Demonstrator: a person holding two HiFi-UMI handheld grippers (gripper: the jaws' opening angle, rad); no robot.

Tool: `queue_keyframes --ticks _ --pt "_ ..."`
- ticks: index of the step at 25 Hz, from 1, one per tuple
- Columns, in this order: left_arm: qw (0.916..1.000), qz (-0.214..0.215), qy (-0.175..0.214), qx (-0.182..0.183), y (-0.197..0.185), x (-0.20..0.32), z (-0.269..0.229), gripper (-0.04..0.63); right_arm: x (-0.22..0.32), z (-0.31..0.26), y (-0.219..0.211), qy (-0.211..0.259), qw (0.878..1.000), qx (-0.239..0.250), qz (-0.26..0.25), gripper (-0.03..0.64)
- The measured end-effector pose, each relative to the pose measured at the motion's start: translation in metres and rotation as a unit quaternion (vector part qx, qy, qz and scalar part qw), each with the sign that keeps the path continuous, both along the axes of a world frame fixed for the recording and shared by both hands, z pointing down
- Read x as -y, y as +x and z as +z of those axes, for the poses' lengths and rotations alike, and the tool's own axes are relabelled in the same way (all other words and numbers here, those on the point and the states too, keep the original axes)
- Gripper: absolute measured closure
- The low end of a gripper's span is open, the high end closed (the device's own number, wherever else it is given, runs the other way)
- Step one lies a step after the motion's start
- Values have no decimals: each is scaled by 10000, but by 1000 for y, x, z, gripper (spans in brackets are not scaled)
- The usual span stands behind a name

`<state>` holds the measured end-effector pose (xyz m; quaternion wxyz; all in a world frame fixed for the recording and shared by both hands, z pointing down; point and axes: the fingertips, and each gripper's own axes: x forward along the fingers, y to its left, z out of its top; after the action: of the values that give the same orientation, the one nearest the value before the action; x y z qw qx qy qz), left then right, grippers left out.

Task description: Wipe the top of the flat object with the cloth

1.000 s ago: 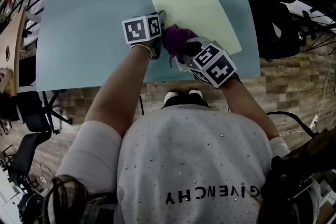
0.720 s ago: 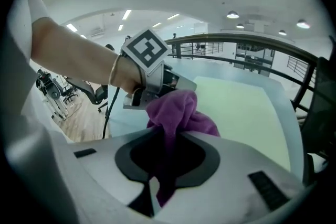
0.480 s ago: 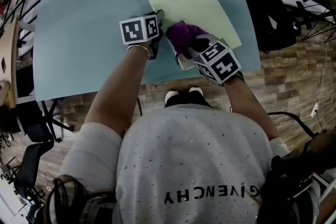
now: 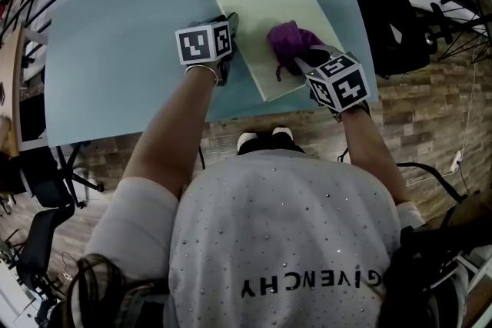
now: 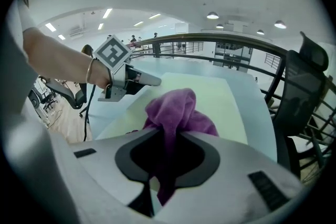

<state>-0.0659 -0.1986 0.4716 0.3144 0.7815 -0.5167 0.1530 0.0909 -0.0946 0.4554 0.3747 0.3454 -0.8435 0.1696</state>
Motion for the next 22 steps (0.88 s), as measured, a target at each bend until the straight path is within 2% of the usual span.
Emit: queue_keyframes --ticks 5,14,22 --pt "10000 -56 44 60 1 -2 1 463 9 2 28 -39 9993 58 356 555" --pt "9999 -97 33 -46 0 -2 1 463 20 0 70 -39 9960 120 881 555" --pt "9999 -126 29 -101 -6 -1 4 463 23 1 88 20 9925 172 1206 555"
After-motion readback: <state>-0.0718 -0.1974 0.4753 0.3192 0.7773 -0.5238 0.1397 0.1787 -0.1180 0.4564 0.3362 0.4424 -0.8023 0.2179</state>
